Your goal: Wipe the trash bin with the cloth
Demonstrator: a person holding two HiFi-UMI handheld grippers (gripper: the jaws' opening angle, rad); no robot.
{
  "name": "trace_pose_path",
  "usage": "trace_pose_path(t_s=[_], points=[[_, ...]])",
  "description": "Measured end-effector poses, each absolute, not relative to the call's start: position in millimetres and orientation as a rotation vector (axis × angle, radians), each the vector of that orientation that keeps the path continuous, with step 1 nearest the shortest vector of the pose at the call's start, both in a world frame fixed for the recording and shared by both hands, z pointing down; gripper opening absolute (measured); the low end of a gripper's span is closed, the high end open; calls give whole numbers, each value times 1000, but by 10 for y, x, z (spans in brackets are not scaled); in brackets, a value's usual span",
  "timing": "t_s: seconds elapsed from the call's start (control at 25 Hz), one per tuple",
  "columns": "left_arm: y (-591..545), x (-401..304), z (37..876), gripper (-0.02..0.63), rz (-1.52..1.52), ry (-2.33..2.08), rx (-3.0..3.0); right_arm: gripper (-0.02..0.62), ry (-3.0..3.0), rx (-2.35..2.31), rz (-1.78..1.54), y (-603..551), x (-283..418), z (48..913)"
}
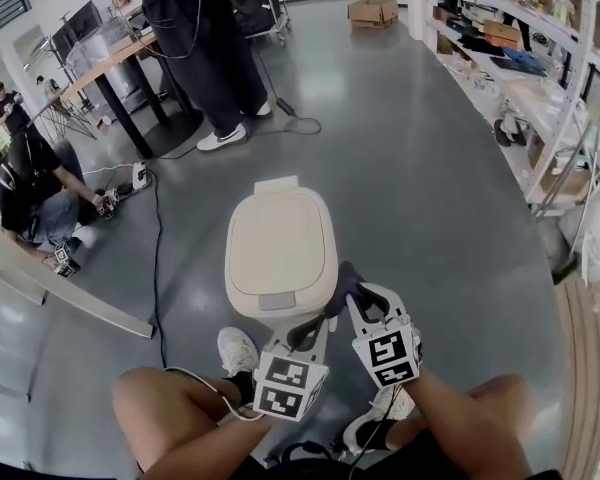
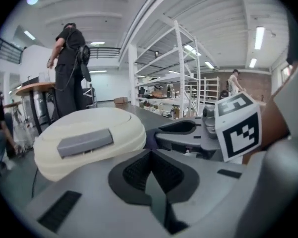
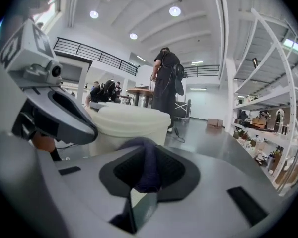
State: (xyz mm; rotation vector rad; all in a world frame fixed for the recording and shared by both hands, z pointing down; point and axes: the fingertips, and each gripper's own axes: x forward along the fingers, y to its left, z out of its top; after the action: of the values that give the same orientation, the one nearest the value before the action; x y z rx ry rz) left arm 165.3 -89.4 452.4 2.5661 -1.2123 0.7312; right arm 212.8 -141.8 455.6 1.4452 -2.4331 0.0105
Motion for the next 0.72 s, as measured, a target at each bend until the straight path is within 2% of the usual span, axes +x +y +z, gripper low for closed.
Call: trace_pose_path(t_s=[0.72], points=[[-915,1676,4965,-3,780,-1285,2440,66,-2527,1484,134,-1600,2058,4649]])
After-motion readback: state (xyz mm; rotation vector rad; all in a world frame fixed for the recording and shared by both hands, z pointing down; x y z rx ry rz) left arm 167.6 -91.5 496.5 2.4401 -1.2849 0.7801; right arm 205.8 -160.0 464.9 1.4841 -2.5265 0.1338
